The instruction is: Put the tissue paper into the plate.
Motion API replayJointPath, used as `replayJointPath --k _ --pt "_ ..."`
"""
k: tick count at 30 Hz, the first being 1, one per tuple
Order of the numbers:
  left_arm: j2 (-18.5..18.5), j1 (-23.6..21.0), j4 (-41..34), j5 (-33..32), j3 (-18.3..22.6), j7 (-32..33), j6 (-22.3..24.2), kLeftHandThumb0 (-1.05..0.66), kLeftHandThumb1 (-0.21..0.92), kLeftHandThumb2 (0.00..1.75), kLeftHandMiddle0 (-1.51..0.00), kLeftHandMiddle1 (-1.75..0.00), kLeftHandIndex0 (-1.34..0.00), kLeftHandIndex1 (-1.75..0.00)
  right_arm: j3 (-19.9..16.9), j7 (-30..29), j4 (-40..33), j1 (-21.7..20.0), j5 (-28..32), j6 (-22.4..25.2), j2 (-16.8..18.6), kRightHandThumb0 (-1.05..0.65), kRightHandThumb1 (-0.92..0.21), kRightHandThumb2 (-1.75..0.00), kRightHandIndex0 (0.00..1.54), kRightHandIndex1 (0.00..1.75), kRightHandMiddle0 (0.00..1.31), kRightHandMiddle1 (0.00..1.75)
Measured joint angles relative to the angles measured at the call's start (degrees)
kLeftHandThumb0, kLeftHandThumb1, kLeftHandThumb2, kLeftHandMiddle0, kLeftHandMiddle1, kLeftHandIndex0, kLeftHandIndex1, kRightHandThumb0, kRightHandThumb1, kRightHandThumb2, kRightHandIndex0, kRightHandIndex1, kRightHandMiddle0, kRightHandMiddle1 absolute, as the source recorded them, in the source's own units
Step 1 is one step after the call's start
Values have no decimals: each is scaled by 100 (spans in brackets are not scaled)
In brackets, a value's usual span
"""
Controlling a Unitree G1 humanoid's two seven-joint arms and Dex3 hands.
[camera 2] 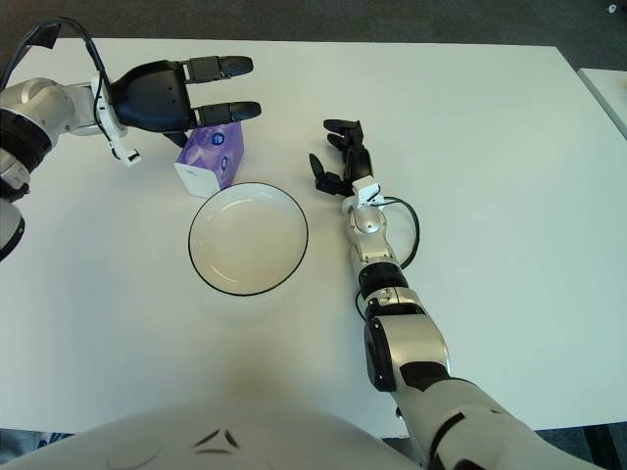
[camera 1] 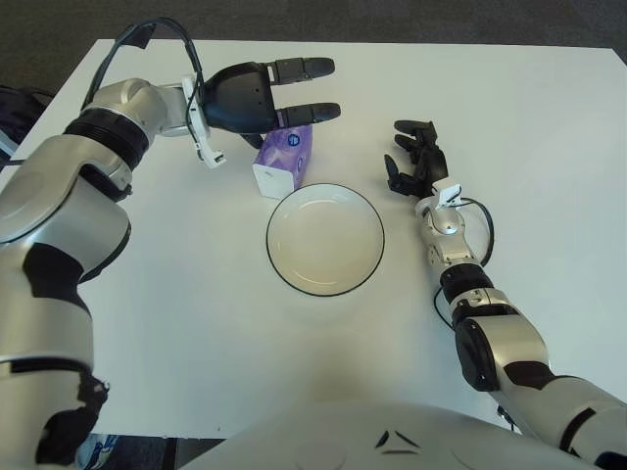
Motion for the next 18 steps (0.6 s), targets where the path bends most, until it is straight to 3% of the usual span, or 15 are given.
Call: replayJointPath --k 9,18 --pt "17 4 -136 9 1 1 -54 -40 45 87 -3 -1 0 -10 -14 2 61 -40 2 -22 0 -45 -56 -84 34 84 0 117" --pt "151 15 -541 9 -2 -3 -498 -43 38 89 -5 -1 0 -18 -26 37 93 -58 5 -38 -2 -45 -56 -83 34 84 0 118"
